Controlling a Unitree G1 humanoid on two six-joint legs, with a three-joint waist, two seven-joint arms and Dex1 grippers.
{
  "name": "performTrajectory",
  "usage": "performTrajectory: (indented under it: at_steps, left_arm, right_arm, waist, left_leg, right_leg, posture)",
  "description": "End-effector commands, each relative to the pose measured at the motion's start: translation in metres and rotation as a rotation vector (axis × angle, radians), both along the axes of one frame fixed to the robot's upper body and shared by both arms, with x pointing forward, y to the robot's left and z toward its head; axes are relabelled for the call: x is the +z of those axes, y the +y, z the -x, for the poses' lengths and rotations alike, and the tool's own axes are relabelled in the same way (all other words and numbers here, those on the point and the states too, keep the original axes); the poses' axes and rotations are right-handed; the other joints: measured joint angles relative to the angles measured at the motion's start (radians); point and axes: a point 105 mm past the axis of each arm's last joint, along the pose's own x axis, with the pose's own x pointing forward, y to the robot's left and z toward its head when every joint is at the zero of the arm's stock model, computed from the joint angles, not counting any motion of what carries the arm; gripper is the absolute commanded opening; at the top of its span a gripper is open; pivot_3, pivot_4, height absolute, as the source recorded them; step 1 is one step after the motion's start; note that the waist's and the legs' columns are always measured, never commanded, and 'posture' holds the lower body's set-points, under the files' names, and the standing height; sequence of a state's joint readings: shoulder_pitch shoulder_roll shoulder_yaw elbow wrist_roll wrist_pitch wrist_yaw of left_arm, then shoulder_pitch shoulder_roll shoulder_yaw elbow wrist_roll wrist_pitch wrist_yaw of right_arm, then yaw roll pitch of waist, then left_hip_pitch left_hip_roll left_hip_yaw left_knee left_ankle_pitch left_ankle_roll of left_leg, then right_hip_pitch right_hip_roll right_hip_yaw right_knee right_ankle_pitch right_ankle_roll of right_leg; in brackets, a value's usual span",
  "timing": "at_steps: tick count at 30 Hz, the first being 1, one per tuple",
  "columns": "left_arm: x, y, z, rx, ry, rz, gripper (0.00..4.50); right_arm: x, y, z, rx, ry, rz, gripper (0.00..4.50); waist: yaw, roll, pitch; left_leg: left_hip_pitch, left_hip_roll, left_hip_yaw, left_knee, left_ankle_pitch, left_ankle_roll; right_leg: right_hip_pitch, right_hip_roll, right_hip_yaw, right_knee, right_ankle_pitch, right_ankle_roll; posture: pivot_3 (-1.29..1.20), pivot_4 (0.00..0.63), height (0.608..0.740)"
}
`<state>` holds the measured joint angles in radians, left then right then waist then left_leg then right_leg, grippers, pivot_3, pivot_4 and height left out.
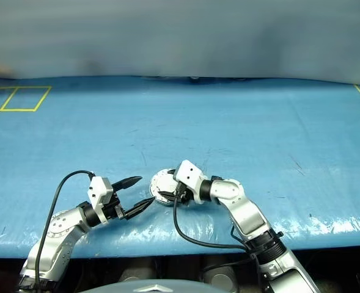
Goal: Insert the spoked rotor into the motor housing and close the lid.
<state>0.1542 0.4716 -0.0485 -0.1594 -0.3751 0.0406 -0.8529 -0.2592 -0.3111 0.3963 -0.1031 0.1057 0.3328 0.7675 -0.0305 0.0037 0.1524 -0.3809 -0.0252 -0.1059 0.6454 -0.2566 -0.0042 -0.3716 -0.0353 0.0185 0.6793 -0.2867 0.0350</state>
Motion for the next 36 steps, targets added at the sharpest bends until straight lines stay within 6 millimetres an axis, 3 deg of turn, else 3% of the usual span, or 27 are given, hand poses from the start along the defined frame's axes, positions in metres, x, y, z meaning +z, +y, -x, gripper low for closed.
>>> performTrajectory:
  at_steps: [1,23,36]
  left_arm:
    - [0.013,0.001,-0.003,0.001,-0.045,0.024,4.33]
    - [0.009,-0.004,0.005,-0.039,-0.022,0.002,4.33]
    - [0.003,-0.008,0.009,-0.049,-0.017,-0.008,4.33]
  right_arm:
    - [0.011,0.003,-0.002,-0.018,-0.006,-0.042,3.02]
    - [-0.006,0.004,-0.001,-0.081,0.045,0.039,3.02]
    - [0.001,0.008,-0.002,-0.090,0.033,0.012,3.02]
  waist:
    - [0.000,0.000,0.000]
    - [-0.004,0.000,0.000]
    - [-0.005,0.000,0.000]
  left_leg:
    - [0.000,0.000,0.000,0.000,0.000,0.000]
    - [0.000,0.000,0.000,0.000,0.000,0.000]
    - [0.000,0.000,0.000,0.000,0.000,0.000]
  right_leg:
    - [0.000,0.000,0.000,0.000,0.000,0.000]
    - [0.000,0.000,0.000,0.000,0.000,0.000]
    - [0.000,0.000,0.000,0.000,0.000,0.000]
  posture:
    - [0.00,0.150,0.740]
    - [0.00,0.150,0.740]
    - [0.00,0.150,0.740]
